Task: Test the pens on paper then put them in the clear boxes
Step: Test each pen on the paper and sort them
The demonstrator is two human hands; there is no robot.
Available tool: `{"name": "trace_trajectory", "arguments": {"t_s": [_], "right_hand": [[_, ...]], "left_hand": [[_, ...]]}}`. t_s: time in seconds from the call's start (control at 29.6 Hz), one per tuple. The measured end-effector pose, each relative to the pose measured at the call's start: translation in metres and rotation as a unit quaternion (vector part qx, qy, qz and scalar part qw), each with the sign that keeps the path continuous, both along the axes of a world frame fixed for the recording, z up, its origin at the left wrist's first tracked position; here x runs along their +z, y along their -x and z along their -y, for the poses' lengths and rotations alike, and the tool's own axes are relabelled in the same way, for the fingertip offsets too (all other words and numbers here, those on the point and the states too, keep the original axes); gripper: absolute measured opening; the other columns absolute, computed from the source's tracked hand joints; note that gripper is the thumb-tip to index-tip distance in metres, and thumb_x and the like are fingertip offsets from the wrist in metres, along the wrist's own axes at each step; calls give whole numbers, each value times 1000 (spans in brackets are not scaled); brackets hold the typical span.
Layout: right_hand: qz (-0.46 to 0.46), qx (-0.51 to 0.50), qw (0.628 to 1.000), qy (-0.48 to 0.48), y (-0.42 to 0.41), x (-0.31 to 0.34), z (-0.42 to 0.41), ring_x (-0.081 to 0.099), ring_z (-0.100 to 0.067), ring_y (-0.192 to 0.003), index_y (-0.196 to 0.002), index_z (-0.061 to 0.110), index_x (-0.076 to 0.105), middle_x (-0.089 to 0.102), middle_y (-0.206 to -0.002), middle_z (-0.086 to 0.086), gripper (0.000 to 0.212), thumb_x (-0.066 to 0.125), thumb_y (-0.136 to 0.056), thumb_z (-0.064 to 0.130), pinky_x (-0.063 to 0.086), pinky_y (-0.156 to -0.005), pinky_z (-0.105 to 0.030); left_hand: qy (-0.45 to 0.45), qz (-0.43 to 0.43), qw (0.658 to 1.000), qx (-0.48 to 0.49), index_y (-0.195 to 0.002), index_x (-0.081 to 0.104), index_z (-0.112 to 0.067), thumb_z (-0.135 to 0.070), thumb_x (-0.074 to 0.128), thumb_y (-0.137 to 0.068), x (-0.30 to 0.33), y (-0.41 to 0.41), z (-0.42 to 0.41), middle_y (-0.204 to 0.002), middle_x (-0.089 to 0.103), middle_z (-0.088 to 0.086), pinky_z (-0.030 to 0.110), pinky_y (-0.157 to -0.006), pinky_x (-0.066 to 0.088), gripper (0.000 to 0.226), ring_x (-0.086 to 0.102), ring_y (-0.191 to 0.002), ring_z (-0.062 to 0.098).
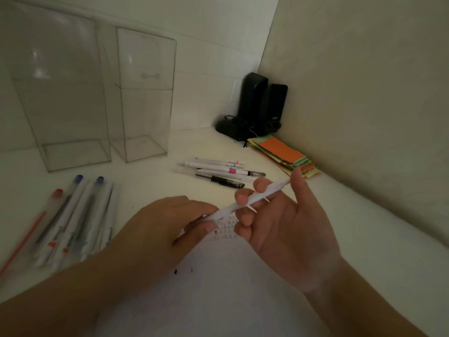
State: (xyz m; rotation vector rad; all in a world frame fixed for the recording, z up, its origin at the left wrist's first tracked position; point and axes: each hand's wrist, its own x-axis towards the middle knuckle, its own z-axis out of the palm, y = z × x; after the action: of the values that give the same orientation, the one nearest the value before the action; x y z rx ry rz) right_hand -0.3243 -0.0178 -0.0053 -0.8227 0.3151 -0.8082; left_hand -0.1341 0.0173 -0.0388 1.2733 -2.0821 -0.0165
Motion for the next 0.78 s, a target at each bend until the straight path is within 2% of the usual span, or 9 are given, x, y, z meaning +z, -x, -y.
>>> {"name": "trace_trajectory", "arguments": {"t_s": [0.24,0.3,0.37,0.44,0.51,0.54,0.61,0.71,0.78], "right_hand": [[26,3,1000,-13,-3,-8,2,44,-20,-73,-78,14,48,51,-83,-7,30,35,-93,37,40,-81,-33],[29,11,1000,4,-3,-7,3,45,-19,-73,-79,14,51,52,-83,-7,29,39,-92,38,41,-83,-33],[35,20,999,29,-6,-4,-1,48,-18,-72,-85,15,57,55,-85,-6,34,47,-88,48,44,-80,-32],[-28,15,996,82,-10,-4,-6,51,-13,-69,-86,16,63,59,-84,-3,43,61,-75,58,47,-70,-27],[-156,-31,971,178,-14,-6,-13,54,-9,-65,-81,17,68,63,-77,2,30,72,-72,45,47,-62,-23],[-199,-58,955,213,-15,-8,-15,54,-8,-64,-77,16,69,64,-74,4,17,69,-77,34,47,-60,-22],[-251,-113,934,226,-14,-9,-13,53,-11,-61,-67,15,70,64,-67,1,25,57,-84,28,46,-57,-24],[-292,-183,922,174,-1,-5,2,50,-15,-49,-59,12,70,56,-51,-6,41,49,-84,38,44,-50,-26],[-338,-209,902,171,7,-4,10,48,-14,-44,-58,10,67,53,-46,-5,38,53,-78,39,43,-49,-24]], "left_hand": [[15,-25,999,-27,-104,61,-26,-52,24,-92,-3,-4,2,-77,46,-23,10,-68,37,47,44,-73,-1],[18,-21,999,-26,-103,61,-26,-52,23,-92,-1,-4,1,-76,46,-23,14,-61,38,47,46,-74,2],[18,-29,999,-24,-104,60,-27,-51,26,-92,1,-4,0,-76,48,-22,15,-66,39,44,47,-74,3],[19,-30,999,-28,-101,59,-28,-48,31,-91,2,-3,-1,-73,47,-22,13,-71,37,36,46,-71,2],[23,-15,999,-42,-96,58,-29,-48,34,-91,2,-1,-2,-71,42,-23,13,-66,36,31,43,-67,1],[21,-9,999,-48,-94,58,-29,-50,33,-90,2,-1,-2,-71,39,-25,13,-64,35,33,42,-65,0],[-11,-28,998,-46,-97,57,-36,-63,32,-84,3,0,-2,-71,39,-29,10,-59,35,39,44,-64,-2],[-157,-51,986,-27,-102,35,-62,-78,34,-59,1,2,-3,-94,47,-34,5,-75,36,46,49,-91,-9],[-196,-6,980,-38,-109,25,-66,-87,34,-51,-7,-2,0,-107,33,-44,3,-87,29,62,36,-104,-19]]}}
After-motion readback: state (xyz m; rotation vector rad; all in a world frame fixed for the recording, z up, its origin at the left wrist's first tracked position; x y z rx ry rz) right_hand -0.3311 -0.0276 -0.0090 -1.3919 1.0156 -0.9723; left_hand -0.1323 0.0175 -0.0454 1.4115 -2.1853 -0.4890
